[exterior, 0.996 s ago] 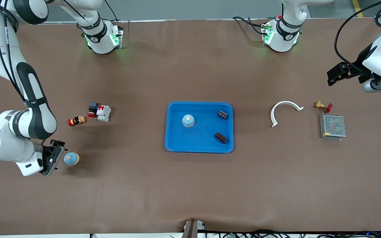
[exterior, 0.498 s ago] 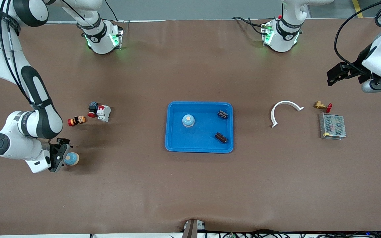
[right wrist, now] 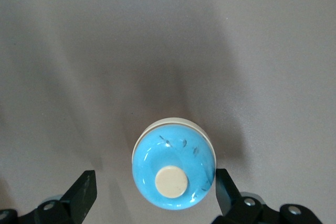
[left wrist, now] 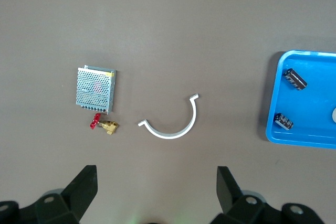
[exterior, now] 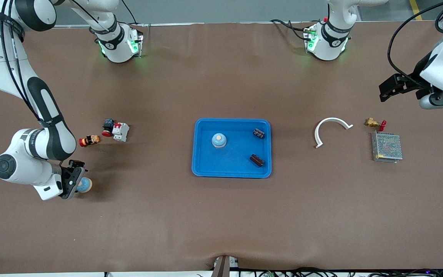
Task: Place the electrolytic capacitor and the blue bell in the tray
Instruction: 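Grasp the second blue bell with the right gripper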
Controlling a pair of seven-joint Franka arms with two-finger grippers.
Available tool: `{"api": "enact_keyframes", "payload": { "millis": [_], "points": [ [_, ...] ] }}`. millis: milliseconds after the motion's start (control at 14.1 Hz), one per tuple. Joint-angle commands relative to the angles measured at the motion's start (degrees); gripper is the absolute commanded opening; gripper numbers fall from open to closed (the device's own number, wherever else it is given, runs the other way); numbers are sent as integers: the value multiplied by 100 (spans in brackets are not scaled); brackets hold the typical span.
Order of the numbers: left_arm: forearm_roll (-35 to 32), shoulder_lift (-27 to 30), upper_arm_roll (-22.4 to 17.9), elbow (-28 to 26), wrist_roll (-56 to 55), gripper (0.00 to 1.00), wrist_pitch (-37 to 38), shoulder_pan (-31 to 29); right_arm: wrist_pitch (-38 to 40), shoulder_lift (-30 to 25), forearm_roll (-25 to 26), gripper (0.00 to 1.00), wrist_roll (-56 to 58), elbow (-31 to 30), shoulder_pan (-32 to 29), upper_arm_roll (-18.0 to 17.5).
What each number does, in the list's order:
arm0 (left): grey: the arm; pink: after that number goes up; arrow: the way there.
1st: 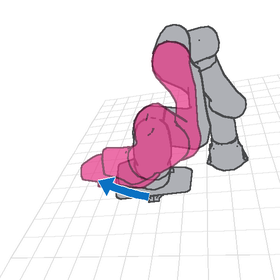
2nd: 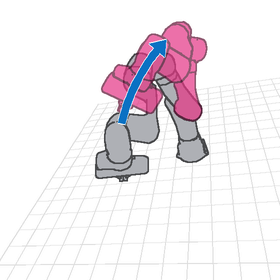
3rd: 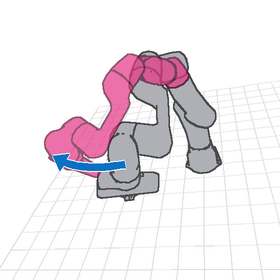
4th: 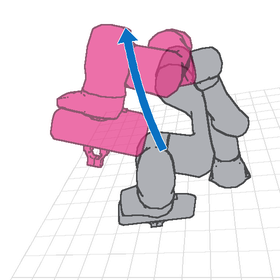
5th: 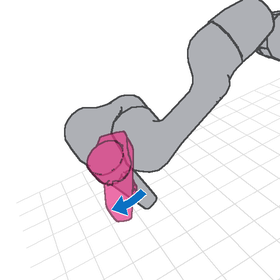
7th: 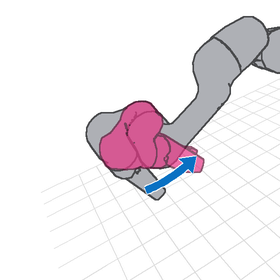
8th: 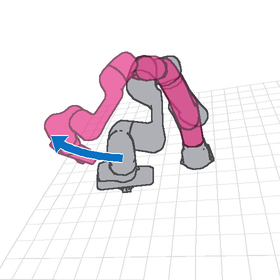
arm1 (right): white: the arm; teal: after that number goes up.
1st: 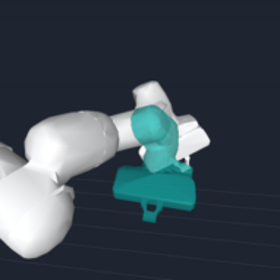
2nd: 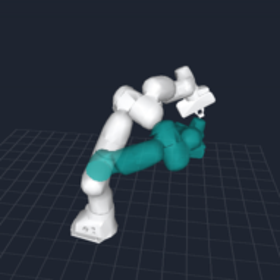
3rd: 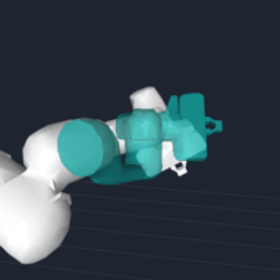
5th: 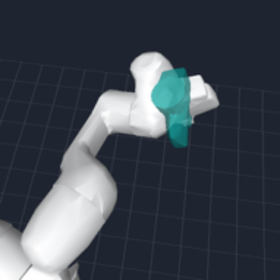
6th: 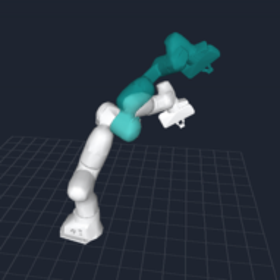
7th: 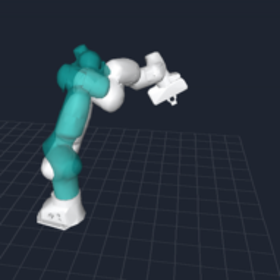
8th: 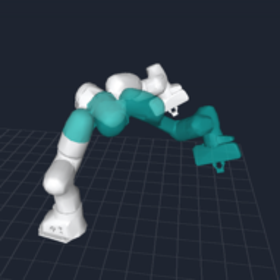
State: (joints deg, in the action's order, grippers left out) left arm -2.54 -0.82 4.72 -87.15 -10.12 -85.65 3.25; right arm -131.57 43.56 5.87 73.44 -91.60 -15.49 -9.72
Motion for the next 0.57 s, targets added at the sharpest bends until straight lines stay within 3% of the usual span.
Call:
{"api": "enact_keyframes", "payload": {
  "millis": [0,498],
  "points": [
    [87,-120,-15,181,46,100,40,9,-140,-6,46,100,4,-103,-42,-65],
    [78,-129,-15,172,81,100,48,-18,-246,56,37,100,-49,-95,-33,-74]
  ]
}}
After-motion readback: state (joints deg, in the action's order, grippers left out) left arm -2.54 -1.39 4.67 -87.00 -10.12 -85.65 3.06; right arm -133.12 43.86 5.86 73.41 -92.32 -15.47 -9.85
